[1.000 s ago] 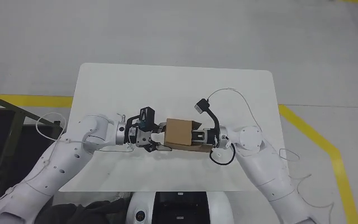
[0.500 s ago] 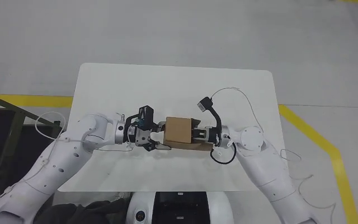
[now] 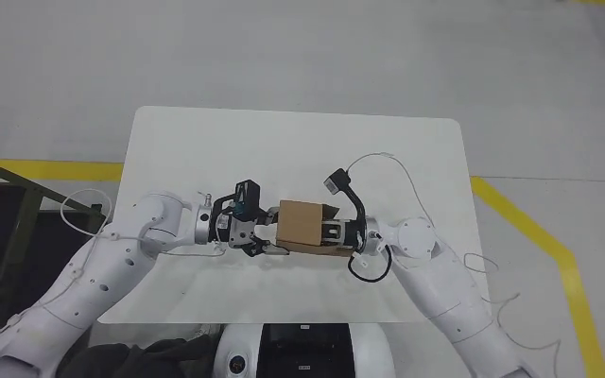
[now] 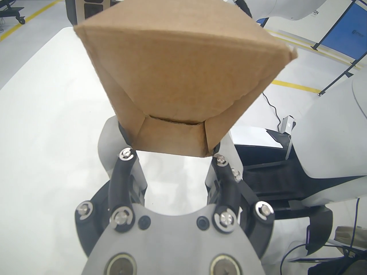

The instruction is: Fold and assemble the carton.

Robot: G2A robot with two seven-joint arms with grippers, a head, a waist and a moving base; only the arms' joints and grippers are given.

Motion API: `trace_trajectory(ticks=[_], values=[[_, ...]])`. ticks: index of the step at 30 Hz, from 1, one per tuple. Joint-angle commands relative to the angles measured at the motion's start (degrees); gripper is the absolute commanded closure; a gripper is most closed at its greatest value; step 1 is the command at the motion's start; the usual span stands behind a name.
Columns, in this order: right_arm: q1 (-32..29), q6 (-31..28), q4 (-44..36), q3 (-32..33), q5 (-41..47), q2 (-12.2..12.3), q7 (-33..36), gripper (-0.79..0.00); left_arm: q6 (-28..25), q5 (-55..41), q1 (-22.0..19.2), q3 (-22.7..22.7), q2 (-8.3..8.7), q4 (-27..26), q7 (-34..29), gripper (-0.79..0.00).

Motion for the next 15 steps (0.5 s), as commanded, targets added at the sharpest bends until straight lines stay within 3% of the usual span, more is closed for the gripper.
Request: trace_trajectory(ticks=[1, 15], values=[[0.6, -0.4, 0.9, -0.6, 0.3, -0.2, -0.3, 0.000, 0.0, 0.1, -0.2, 0.1, 0.00, 0.1, 0.1, -0.163], [1.3, 0.0, 1.2, -0.3, -2.1, 0.2, -2.0, 0.000, 0.0, 0.0, -0.7, 0.4, 0.30, 0.8, 1.4, -0.182]])
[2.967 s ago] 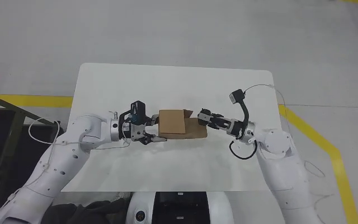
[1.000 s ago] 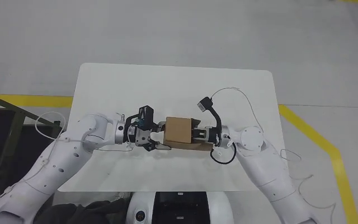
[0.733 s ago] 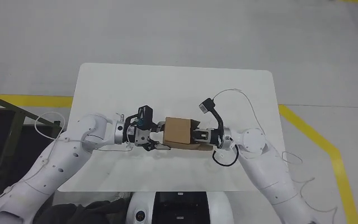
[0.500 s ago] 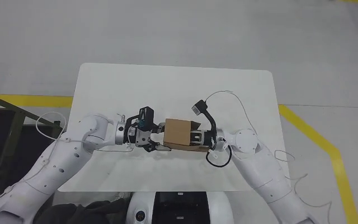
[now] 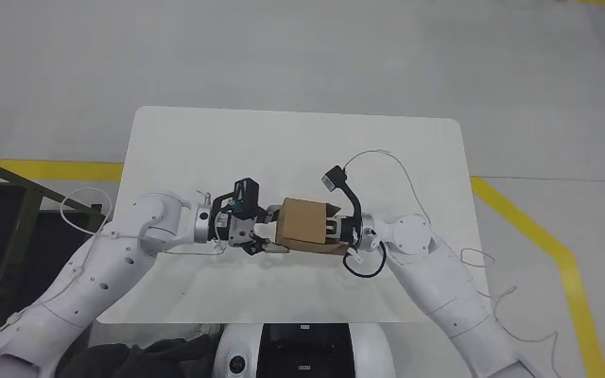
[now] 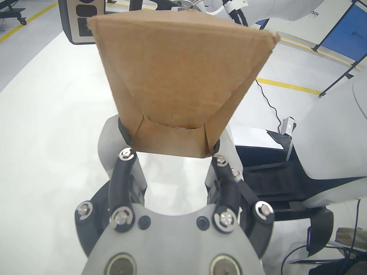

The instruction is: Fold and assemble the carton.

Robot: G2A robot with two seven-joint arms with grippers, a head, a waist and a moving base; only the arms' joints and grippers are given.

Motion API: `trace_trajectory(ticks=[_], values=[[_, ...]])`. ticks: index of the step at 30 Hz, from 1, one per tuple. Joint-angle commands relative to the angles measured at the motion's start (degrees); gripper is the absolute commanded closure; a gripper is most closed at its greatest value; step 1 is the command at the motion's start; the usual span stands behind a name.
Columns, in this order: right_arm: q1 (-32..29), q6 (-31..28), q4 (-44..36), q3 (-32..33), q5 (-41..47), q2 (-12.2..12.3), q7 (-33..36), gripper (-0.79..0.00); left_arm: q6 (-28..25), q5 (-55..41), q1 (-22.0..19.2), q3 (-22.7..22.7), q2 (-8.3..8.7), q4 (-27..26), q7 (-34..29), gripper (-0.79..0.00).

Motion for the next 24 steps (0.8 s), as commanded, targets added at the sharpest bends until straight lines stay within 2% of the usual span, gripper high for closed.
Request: trace_trajectory(ticks=[1, 16, 24], values=[[-0.4, 0.3, -0.5, 0.7, -0.8, 0.3, -0.2, 0.000, 0.0, -0.1, -0.1, -0.1, 0.09, 0.1, 0.2, -0.182], [-6.6, 3.1, -7.2, 9.1, -7.0, 3.0, -5.1, 0.000, 0.0, -0.3, 0.9, -1.6, 0.77, 0.9, 3.1, -0.179], [-11.4, 3.1, -11.8, 14.9, -8.9, 4.4, -8.9, 0.000, 0.0, -1.3, 2.1, -4.3, 1.49, 3.1, 6.8, -0.175]])
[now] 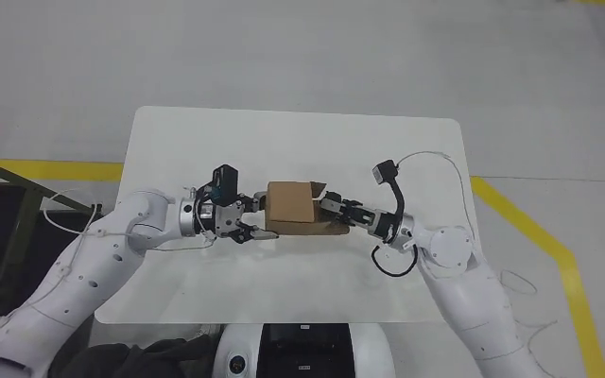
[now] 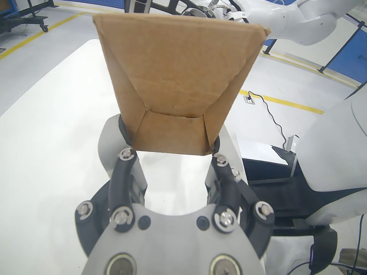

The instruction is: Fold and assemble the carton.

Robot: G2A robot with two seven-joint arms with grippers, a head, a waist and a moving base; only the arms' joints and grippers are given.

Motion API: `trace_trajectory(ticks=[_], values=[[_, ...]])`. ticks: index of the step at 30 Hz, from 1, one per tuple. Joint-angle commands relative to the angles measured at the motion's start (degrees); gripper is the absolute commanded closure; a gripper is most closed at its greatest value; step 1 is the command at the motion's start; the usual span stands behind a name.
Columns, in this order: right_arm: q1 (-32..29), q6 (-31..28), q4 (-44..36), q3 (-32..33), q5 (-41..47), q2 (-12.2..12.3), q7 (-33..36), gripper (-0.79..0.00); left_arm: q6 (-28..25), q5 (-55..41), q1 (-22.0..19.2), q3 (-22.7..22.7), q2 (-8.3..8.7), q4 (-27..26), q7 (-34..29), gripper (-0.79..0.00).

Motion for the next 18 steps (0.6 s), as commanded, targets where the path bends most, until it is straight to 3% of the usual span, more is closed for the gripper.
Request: trace_trajectory(ticks=[1, 10, 18], values=[[-1.3, -0.1, -1.6, 1.6, -0.4, 0.3, -1.0, 0.000, 0.0, 0.3, 0.3, -0.8, 0.16, 0.5, 0.9, -0.172], [-8.7, -1.6, -10.0, 7.6, 1.1, 1.6, -2.9, 0.000, 0.0, 3.3, 2.0, -2.6, 0.03, 1.3, 3.5, -0.172], [-10.2, -0.9, -12.0, 2.4, -2.3, 1.5, -2.4, 0.000, 0.8, 5.8, 2.8, -3.3, -0.68, 1.1, 5.8, -0.135]])
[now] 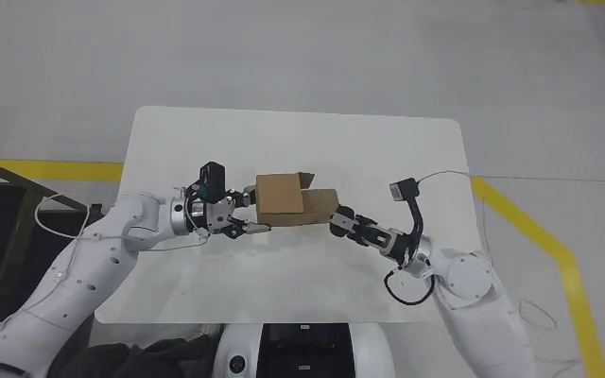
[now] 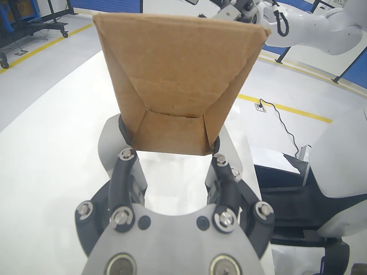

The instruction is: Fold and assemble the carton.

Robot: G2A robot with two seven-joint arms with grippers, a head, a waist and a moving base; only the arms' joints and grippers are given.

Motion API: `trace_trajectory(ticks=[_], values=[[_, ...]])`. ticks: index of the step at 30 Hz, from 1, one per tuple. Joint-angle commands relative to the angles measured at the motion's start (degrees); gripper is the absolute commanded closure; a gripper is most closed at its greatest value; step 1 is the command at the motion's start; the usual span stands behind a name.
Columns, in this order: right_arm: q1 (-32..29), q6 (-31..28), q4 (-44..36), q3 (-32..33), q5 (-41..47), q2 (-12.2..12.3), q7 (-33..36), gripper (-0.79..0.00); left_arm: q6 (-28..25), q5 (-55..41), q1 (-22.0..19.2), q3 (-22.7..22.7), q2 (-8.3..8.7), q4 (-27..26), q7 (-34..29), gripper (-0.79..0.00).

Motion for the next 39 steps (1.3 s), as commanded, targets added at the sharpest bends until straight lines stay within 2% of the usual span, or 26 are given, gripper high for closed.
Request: trace_trajectory(ticks=[1, 10, 16, 20, 29, 39], values=[[0.6, 0.4, 0.0, -1.4, -1.0, -0.1, -1.0, 0.000, 0.1, 0.8, 0.0, -0.1, -0.18, -0.1, 0.3, -0.135], [3.5, 3.2, 0.1, -3.6, -4.4, -0.2, -3.3, 0.000, -0.8, 3.7, -0.2, 0.6, -0.98, -1.1, 0.6, -0.108], [5.7, 4.7, 0.7, -5.0, -5.3, -0.4, -3.9, 0.000, -0.8, 4.5, 0.1, 0.7, -0.91, -2.4, 0.7, -0.102], [6.0, 4.9, 0.9, -5.0, -5.2, -0.3, -4.4, 0.000, -0.8, 3.9, -1.0, 0.0, -0.41, -0.9, 1.3, -0.108], [3.2, 6.0, -2.2, 1.9, -6.8, 0.8, -8.5, 0.000, -0.8, 2.8, -3.0, 2.2, 0.93, 0.1, 2.2, -0.108], [11.0, 11.1, 4.4, -2.0, -9.8, 0.0, -12.0, 0.000, -0.8, 2.3, -4.7, 5.4, 2.79, -1.2, 1.9, -0.105]])
